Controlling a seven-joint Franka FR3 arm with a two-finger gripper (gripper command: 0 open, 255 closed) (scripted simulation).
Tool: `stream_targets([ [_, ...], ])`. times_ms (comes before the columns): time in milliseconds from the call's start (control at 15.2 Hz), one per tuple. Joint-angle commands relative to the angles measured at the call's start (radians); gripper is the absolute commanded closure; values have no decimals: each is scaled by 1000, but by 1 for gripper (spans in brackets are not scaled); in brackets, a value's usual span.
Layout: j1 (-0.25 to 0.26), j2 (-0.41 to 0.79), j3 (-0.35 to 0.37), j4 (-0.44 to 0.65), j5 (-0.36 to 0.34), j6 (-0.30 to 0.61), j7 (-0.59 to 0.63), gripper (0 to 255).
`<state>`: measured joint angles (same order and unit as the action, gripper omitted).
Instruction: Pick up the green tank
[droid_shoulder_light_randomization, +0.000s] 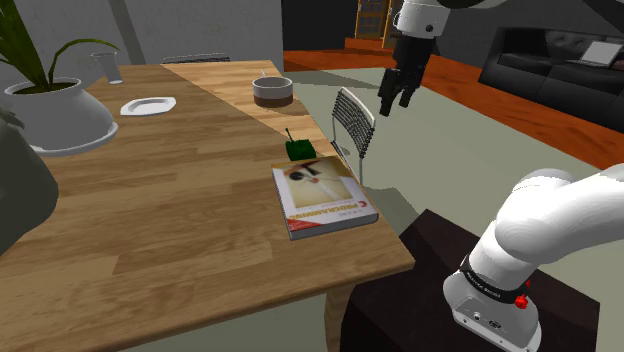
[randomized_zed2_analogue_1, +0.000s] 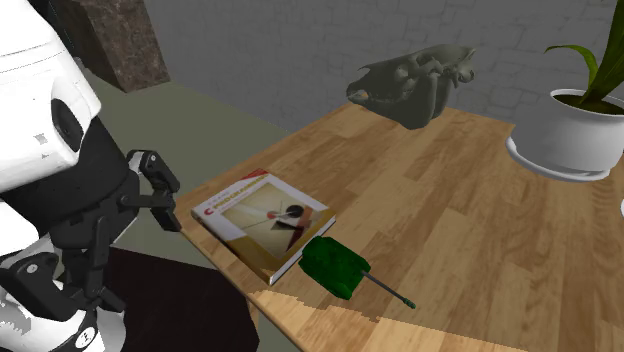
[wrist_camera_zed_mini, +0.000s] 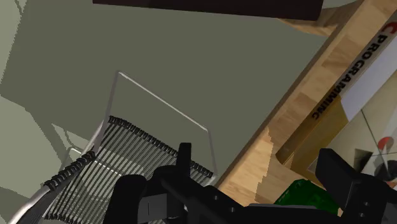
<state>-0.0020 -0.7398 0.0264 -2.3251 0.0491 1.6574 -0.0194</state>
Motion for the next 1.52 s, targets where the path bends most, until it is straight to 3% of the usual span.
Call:
stream_targets([
  [0,0,0,0,0,0,0,0,0],
  [726,-32,378,166,169,45,200,351,0],
  [1452,-37,825,243,517,-47,276,698,0],
])
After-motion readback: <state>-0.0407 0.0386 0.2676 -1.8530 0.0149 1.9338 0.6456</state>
